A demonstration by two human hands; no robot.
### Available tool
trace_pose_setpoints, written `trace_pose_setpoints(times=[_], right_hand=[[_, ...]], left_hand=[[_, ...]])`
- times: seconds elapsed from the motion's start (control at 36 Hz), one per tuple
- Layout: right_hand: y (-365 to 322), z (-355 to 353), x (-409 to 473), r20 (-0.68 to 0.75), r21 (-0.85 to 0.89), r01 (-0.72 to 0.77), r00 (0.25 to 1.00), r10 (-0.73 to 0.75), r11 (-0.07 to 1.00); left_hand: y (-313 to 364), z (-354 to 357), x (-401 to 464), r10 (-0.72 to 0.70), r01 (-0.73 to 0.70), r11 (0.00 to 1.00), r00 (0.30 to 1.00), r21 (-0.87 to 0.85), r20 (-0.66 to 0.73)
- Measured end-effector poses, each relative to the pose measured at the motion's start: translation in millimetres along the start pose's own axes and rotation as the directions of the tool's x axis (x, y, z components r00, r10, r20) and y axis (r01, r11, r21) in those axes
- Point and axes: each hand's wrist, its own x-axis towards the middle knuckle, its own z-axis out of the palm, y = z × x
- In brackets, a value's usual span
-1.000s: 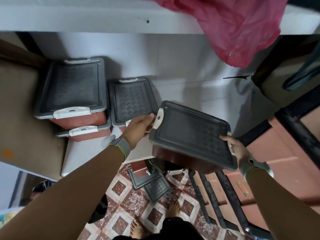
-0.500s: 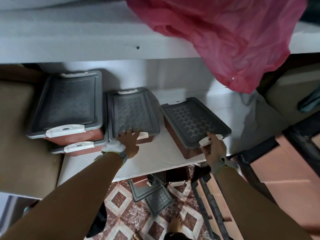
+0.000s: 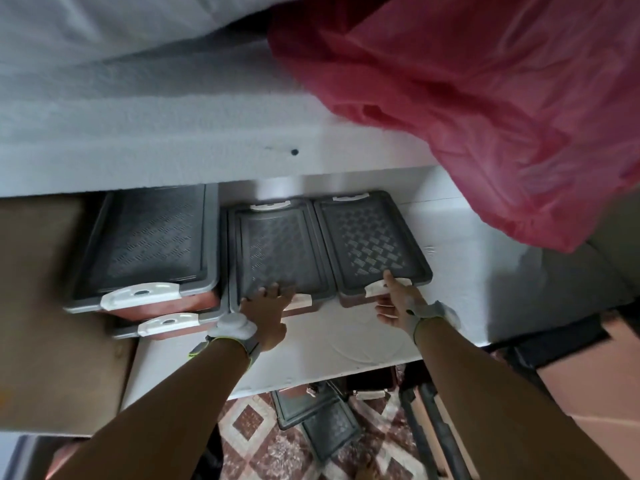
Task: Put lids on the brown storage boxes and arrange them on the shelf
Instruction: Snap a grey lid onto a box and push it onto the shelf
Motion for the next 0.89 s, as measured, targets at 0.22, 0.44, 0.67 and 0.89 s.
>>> trace_pose_setpoints(times=[0.22, 0.44, 0.67, 0.89], right_hand=[[-2.0, 2.2, 1.5, -0.056, -0.152, 0.038, 0.997, -0.047, 0.988], [24.9, 17.0, -21.7, 0.091, -0.218, 0.072, 0.994, -0.053, 0.973], [59.8, 4.6, -41.3, 0.241, -0.311, 0.177, 0.965, -0.102, 0.934], [110.4, -5.0, -57.1, 0.419, -0.243, 0.189, 0.905, -0.073, 0.951]], left_hand=[[-1.0, -2.9, 0.7, 0.028, -0.028, 0.998, 1.000, 0.049, -0.003], [-6.4, 11.3, -7.2, 0.093, -0.092, 0.996, 0.992, 0.012, -0.089], [-22.3, 43.3, -39.4, 0.198, -0.241, 0.968, 0.909, -0.076, -0.366], [26.1, 107.2, -86.6, 0.145, -0.466, 0.802, 0.758, -0.373, -0.636]])
